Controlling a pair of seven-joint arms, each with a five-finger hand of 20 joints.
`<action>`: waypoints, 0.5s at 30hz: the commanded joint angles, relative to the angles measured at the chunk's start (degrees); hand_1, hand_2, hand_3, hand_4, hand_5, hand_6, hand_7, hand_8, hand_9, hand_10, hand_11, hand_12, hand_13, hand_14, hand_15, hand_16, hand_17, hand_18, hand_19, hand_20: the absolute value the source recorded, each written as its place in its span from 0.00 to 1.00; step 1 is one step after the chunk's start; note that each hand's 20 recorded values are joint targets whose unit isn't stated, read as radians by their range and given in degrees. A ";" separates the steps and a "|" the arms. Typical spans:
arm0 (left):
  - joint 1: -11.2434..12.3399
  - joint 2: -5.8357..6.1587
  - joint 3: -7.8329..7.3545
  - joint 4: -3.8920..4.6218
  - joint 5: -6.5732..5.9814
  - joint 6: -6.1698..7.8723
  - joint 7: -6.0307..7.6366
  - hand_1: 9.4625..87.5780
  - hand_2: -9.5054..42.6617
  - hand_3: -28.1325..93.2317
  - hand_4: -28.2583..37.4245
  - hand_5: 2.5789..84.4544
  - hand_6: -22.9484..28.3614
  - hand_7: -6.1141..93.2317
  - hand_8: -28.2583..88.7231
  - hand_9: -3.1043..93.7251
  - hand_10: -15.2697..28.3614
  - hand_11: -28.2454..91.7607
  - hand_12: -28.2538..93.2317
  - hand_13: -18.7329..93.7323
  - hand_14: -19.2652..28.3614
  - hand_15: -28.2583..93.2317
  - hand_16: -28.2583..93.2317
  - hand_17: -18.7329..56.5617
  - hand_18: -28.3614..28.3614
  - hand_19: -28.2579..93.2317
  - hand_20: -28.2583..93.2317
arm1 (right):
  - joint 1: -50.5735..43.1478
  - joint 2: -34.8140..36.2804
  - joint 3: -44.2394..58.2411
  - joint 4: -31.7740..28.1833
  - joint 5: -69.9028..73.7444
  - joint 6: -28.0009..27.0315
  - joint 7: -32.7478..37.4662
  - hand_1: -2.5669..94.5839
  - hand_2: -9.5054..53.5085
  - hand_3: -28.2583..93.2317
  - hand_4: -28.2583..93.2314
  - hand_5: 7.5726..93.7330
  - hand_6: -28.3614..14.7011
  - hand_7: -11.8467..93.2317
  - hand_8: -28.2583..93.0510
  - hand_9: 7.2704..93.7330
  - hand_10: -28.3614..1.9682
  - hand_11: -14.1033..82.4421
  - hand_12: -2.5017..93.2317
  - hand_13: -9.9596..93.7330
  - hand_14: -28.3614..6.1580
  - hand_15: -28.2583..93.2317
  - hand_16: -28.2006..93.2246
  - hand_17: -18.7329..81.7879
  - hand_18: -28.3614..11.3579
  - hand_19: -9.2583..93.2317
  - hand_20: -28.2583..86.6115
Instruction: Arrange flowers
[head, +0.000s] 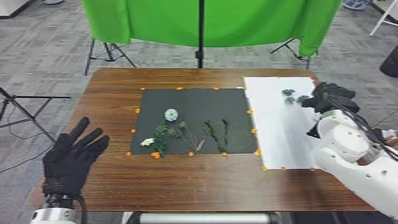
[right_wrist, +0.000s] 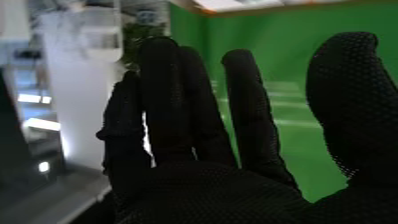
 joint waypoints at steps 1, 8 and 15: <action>0.67 0.18 0.22 -0.05 -0.57 0.73 0.39 0.08 0.35 0.85 0.00 0.38 0.56 0.17 0.16 0.38 0.77 0.40 0.32 0.38 0.99 0.62 0.17 0.13 1.00 0.67 0.38 | 1.15 0.55 -0.08 3.04 3.15 -5.00 0.24 0.36 0.00 0.89 0.00 0.53 0.68 0.25 0.12 0.50 0.34 0.34 0.17 0.52 0.34 0.81 0.30 0.34 0.12 0.85 0.64; 0.92 0.72 0.49 -0.12 -0.99 0.94 1.12 0.08 0.35 0.85 0.00 0.38 0.56 0.17 0.16 0.38 0.77 0.40 0.32 0.38 0.99 0.62 0.17 0.13 1.00 0.67 0.38 | 2.25 -1.92 -2.06 5.81 6.74 -9.24 3.12 0.38 0.00 0.90 0.00 0.53 0.70 0.25 0.12 0.53 0.37 0.34 0.17 0.54 0.35 0.80 0.29 0.34 0.11 0.85 0.64; 0.58 0.10 0.40 -0.04 -0.68 0.73 0.45 0.09 0.35 0.85 0.00 0.38 0.56 0.17 0.16 0.38 0.78 0.40 0.32 0.38 0.99 0.62 0.17 0.13 1.00 0.67 0.38 | 3.93 -3.39 -6.63 8.58 4.46 -6.54 2.41 0.48 0.00 0.88 0.00 0.64 0.74 0.26 0.12 0.69 0.50 0.35 0.17 0.68 0.51 0.74 0.33 0.42 0.12 0.86 0.62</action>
